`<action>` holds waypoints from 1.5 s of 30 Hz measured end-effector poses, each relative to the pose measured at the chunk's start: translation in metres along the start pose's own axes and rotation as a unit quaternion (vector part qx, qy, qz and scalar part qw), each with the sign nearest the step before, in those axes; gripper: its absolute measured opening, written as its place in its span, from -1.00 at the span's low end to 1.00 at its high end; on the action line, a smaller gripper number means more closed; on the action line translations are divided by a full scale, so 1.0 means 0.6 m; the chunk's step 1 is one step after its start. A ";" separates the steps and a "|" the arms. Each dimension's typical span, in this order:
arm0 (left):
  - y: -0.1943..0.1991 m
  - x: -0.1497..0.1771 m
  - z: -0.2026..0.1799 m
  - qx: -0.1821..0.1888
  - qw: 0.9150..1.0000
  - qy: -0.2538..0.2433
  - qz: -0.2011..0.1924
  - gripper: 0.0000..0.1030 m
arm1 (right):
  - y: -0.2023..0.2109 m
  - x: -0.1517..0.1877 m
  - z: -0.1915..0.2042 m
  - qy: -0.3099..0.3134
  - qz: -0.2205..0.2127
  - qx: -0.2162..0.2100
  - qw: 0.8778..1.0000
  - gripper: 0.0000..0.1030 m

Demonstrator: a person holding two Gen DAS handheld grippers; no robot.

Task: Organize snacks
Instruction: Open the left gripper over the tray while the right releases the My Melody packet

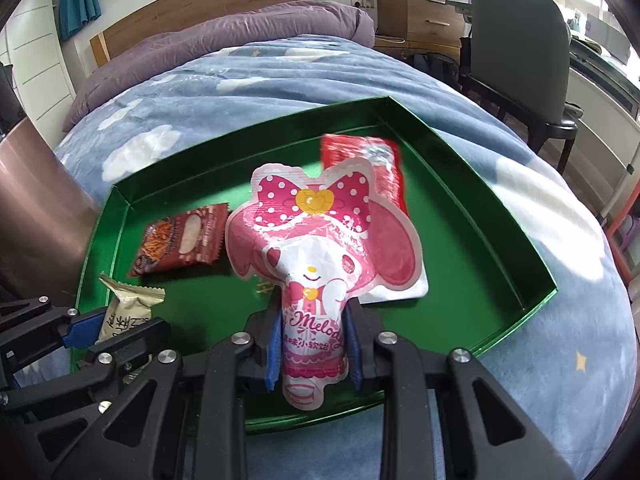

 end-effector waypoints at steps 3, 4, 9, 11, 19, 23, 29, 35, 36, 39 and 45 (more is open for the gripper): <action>-0.007 0.002 0.000 0.000 1.000 0.003 0.003 -0.71 | -0.002 -0.003 -0.002 0.013 -0.002 0.010 1.000 -0.83; -0.009 0.002 0.000 -0.001 1.000 0.003 0.004 -0.71 | -0.003 -0.003 -0.003 0.017 -0.003 0.014 1.000 -0.81; -0.013 0.003 -0.001 -0.002 1.000 0.004 0.003 -0.70 | -0.007 -0.006 0.005 0.047 -0.005 0.022 0.999 -0.72; -0.013 0.002 -0.001 -0.002 1.000 0.003 0.002 -0.70 | -0.006 -0.005 0.010 0.054 -0.005 0.020 0.998 -0.63; -0.014 0.003 0.000 -0.001 1.000 0.006 0.003 -0.68 | -0.010 -0.008 0.017 0.061 0.001 0.007 0.998 -0.46; -0.015 0.003 0.000 -0.004 1.000 0.006 0.004 -0.68 | -0.010 -0.008 0.014 0.063 0.004 0.011 0.998 0.10; -0.014 0.004 0.000 -0.006 1.000 0.005 0.007 -0.65 | -0.009 -0.004 0.010 0.062 0.009 0.012 0.998 0.35; -0.009 0.004 0.006 -0.017 1.000 0.008 0.010 -0.43 | -0.004 -0.003 0.006 0.059 0.014 0.016 0.998 0.39; -0.007 0.003 0.007 -0.021 1.000 0.007 0.007 -0.38 | -0.002 -0.003 0.005 0.058 0.014 0.017 0.998 0.39; -0.001 0.001 0.013 -0.032 0.999 0.008 0.004 -0.16 | 0.005 -0.005 0.000 0.054 0.011 0.022 0.998 0.39; 0.011 -0.004 0.017 -0.035 0.999 0.014 -0.001 -0.02 | 0.022 -0.011 -0.003 0.045 0.004 0.023 0.999 0.40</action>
Point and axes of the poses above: each gripper's, at about its wrist camera, not at the fingertips, and y roughly against the way its jaws point, z to its left, x to its underside, the point moved 9 cm from there along -y, roughly the way its jaws point, and after that the axes turned 2 degrees about -y, right-handed, at the moved point
